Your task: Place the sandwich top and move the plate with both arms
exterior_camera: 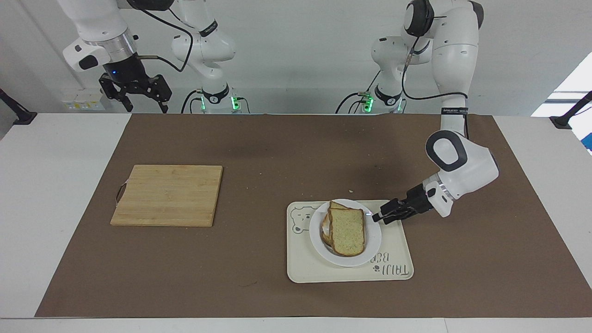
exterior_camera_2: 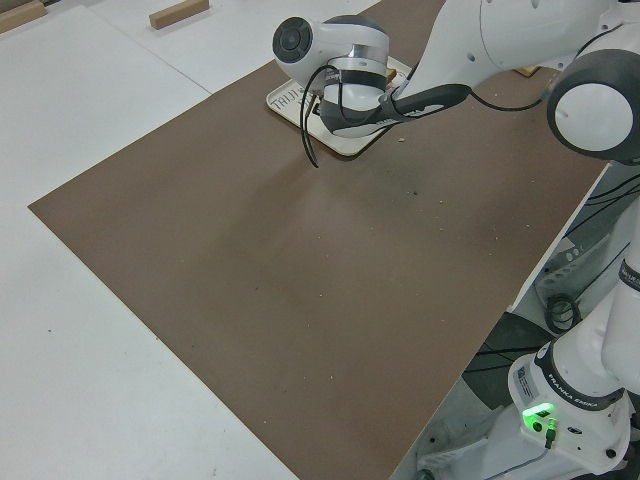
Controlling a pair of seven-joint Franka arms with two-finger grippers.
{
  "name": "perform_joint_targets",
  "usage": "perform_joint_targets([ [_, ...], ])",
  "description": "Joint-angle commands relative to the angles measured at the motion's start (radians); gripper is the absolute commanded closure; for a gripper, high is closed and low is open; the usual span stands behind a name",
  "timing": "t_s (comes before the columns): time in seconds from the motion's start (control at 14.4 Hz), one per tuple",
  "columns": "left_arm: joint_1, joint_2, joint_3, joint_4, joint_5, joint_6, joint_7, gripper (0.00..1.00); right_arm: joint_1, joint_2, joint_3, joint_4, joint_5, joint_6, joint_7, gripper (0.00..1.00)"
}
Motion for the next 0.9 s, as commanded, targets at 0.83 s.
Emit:
perform_joint_targets([
  [0.83, 0.041, -0.315, 0.023, 0.122, 0.843, -0.444, -0.217, 0.0, -0.011, -0.018, 0.009, -0.018, -0.045, 0.008, -0.024, 0.0],
])
